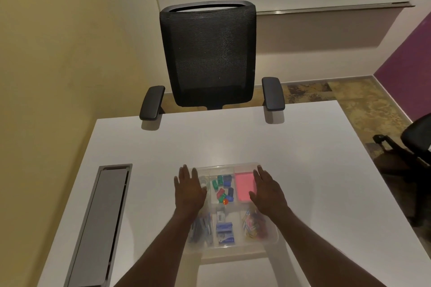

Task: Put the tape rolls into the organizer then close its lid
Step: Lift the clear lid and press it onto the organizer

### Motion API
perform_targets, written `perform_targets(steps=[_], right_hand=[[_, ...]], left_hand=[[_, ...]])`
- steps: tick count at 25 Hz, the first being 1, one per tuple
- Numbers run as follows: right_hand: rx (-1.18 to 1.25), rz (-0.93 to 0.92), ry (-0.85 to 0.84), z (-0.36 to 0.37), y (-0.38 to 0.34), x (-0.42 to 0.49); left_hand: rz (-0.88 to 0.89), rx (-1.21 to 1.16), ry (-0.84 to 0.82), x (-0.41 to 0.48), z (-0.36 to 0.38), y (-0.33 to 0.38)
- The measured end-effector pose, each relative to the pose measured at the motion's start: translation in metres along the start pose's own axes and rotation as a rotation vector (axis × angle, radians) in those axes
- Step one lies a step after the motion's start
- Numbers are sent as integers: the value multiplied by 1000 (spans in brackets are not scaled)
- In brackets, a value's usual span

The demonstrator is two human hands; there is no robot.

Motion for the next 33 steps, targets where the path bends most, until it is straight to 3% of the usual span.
perform_targets(steps=[3,7,27,33], right_hand=[[-31,-14,-6,1,1,1],[-86,-28,-26,0,2,2],[-84,-23,-32,1,-4,22],[-11,-90,41,33,10,-25]], left_hand=[[141,-38,-114,3,9,34],[87,-12,-272,6,33,45],[67,-25,-264,5,41,44],[60,-6,-286,2,32,48]])
Point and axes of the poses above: each hand's wrist, its own x-axis towards the middle knuckle, its own z-axis out of the palm, y = z × x, the point moved 4 cm from there along x, towards the middle knuckle, and after that the axes turned 1 degree about z, right-handed, at the moved point
